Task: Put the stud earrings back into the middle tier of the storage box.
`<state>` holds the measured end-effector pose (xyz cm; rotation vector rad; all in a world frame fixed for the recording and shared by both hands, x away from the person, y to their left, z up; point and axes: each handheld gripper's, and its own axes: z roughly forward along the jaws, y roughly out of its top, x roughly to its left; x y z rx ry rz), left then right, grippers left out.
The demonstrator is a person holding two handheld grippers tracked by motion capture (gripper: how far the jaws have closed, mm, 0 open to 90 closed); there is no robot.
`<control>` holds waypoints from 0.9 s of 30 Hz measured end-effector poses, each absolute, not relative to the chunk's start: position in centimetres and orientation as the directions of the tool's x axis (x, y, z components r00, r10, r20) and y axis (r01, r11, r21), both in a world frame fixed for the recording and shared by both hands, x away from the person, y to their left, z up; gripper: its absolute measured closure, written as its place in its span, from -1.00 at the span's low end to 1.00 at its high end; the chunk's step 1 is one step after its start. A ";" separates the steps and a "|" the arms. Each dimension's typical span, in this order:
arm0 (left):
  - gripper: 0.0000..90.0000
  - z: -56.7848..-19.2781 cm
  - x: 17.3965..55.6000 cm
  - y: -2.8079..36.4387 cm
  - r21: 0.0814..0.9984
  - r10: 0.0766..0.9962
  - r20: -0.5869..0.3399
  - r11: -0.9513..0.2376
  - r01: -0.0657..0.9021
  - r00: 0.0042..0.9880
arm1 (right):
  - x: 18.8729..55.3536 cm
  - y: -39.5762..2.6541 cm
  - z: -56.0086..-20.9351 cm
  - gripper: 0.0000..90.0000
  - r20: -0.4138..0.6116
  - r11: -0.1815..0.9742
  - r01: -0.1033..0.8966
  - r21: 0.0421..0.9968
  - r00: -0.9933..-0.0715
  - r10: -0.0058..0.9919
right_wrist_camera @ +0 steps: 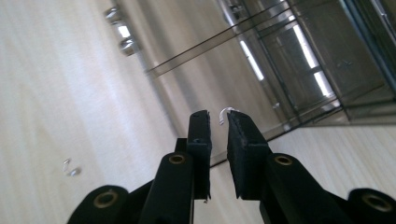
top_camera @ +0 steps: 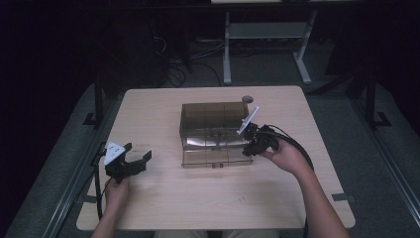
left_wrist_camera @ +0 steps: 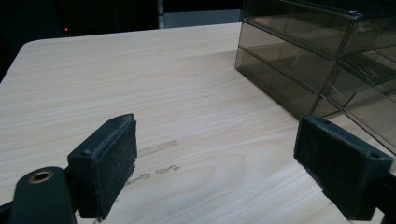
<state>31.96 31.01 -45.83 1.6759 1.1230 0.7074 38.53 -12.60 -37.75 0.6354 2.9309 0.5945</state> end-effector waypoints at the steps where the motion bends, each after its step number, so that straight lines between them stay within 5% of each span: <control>1: -0.71 -45.8 32.0 31.0 0.929 0.912 -0.046 -0.111 0.353 0.407 | 38.2 -12.7 -37.5 0.72 -0.001 0.836 0.373 0.403 -0.913 0.408; 27: -0.71 -45.9 32.0 31.0 0.928 0.912 -0.049 -0.108 0.355 0.407 | 31.8 -13.0 -38.4 0.61 -0.004 0.850 0.304 0.431 -0.941 0.338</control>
